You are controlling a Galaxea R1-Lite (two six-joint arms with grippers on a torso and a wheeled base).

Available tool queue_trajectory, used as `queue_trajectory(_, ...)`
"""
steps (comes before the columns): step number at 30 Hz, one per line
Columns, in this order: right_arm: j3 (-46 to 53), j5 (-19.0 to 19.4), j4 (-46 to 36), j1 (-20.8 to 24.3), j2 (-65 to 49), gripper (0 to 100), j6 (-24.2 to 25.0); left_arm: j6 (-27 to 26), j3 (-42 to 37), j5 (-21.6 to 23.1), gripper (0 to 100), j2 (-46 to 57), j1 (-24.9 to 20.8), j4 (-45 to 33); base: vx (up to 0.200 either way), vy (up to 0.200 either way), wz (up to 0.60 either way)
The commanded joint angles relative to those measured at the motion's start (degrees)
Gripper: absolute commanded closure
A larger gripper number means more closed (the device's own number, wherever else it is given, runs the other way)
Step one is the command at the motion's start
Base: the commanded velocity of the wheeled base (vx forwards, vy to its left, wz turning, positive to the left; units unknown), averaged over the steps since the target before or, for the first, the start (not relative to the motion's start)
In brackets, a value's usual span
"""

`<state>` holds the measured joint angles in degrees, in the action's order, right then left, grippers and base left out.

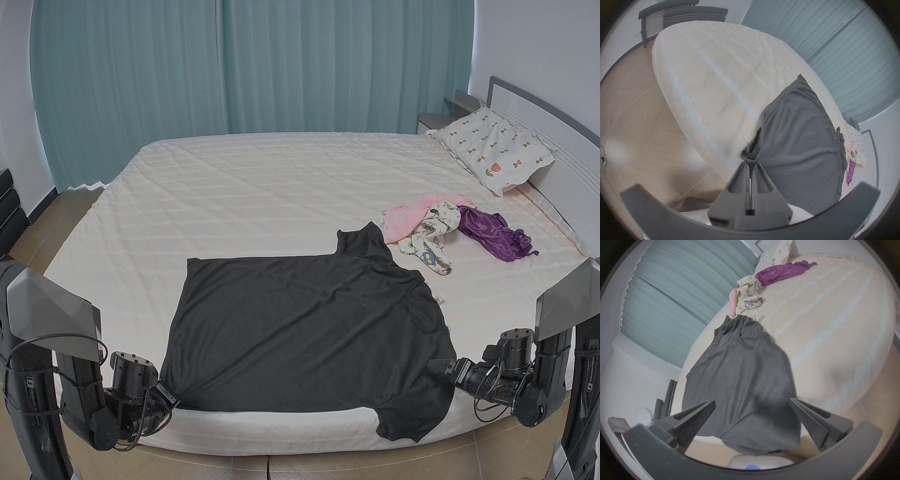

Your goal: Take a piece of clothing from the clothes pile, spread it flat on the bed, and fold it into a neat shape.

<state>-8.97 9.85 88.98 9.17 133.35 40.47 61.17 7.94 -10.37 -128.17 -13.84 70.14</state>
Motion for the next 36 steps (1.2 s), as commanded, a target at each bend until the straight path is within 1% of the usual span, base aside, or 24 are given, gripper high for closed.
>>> queue_trajectory(1,-3.2,0.4,0.5,-3.5,4.6,0,-2.5,0.0,-0.4,0.5,100,-0.9,0.4,0.9,0.0,0.0,0.0)
queue_trajectory(5,-5.4,0.6,0.4,-4.6,5.7,0,-2.9,0.0,-0.5,0.6,100,-1.1,0.5,1.5,0.0,0.0,0.0)
queue_trajectory(8,-7.2,2.2,0.3,-4.5,7.0,0,-2.9,0.1,-0.5,0.6,100,-1.2,0.6,1.7,0.0,0.0,0.0)
queue_trajectory(11,-8.4,2.5,0.3,-4.2,7.3,0,-2.9,0.1,-0.5,0.6,100,-1.2,0.7,1.7,0.0,0.0,0.0)
queue_trajectory(12,-8.4,2.6,0.3,-4.1,7.3,100,-2.9,0.1,-0.5,0.6,100,-1.2,0.7,1.7,0.0,0.0,0.0)
queue_trajectory(17,-9.7,2.6,0.3,-4.3,6.5,100,-2.9,0.1,-0.5,0.6,100,-1.2,0.7,1.7,0.0,0.0,0.0)
queue_trajectory(22,-14.0,2.6,0.1,-5.4,6.0,100,-2.9,0.1,-0.4,0.6,100,-1.2,0.7,1.7,0.0,0.0,0.0)
queue_trajectory(24,-17.1,2.6,-0.1,-5.4,6.1,100,-3.0,0.1,-0.4,0.6,100,-1.1,0.7,1.7,0.0,0.0,0.0)
queue_trajectory(27,-21.1,2.6,-3.8,-5.2,6.0,100,-5.0,0.1,-0.4,0.6,100,-1.2,0.7,1.7,0.0,0.0,0.0)
queue_trajectory(28,-21.1,2.6,-3.8,-5.2,6.0,100,-5.0,0.1,-0.4,0.6,100,-1.2,0.7,1.7,0.0,0.0,0.0)
queue_trajectory(29,-23.7,3.2,-7.5,-5.1,6.0,100,-6.5,0.1,-0.4,0.6,100,-1.2,0.7,1.7,0.0,0.0,0.0)
queue_trajectory(30,-23.7,3.2,-7.5,-5.1,6.0,100,-6.5,0.1,-0.4,0.6,100,-1.2,0.7,1.7,0.0,0.0,0.0)
queue_trajectory(31,-26.0,3.9,-9.5,-4.9,6.0,100,-7.3,0.1,-0.4,0.6,100,-1.2,0.7,1.7,0.0,0.0,0.0)
queue_trajectory(36,-31.2,3.9,-11.0,-4.6,6.9,100,-7.6,0.1,-0.3,0.6,100,-1.2,0.7,1.7,0.0,0.0,0.0)
